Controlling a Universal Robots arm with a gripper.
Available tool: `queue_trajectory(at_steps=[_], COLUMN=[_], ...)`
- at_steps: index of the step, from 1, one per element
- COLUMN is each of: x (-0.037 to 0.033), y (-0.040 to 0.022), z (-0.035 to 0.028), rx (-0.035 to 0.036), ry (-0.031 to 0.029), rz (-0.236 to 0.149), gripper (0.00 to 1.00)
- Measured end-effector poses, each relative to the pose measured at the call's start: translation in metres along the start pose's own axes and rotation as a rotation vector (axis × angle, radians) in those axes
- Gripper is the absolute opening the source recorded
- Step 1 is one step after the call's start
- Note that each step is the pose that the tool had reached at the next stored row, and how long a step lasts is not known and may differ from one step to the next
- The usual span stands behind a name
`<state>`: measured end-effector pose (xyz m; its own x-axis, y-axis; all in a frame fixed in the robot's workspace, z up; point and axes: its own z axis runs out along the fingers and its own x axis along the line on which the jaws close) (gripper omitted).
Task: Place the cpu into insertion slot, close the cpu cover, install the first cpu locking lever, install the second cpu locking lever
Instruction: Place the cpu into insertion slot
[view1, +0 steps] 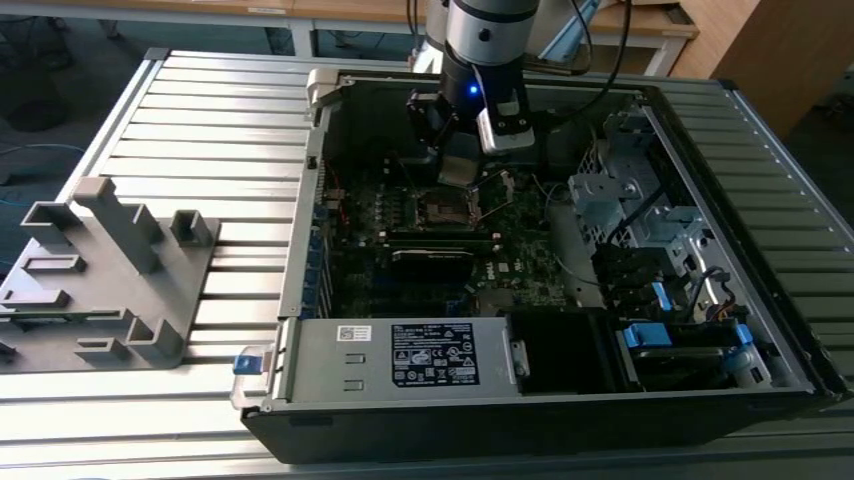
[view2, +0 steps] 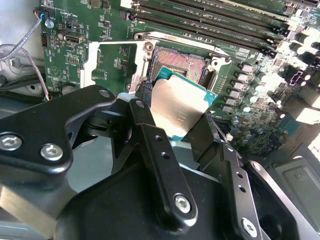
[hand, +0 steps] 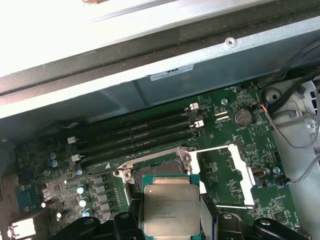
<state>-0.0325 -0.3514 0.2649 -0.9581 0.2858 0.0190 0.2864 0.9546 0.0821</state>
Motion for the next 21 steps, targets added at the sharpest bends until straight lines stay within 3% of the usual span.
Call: queue_trajectory(at_steps=[14, 21], x=[0.0, 0.0], y=[0.0, -0.0001], z=[0.0, 0.0006], rx=[-0.0001, -0.002], ry=[-0.0006, -0.0093], rz=[0.006, 0.112], gripper=[0.54, 0.54])
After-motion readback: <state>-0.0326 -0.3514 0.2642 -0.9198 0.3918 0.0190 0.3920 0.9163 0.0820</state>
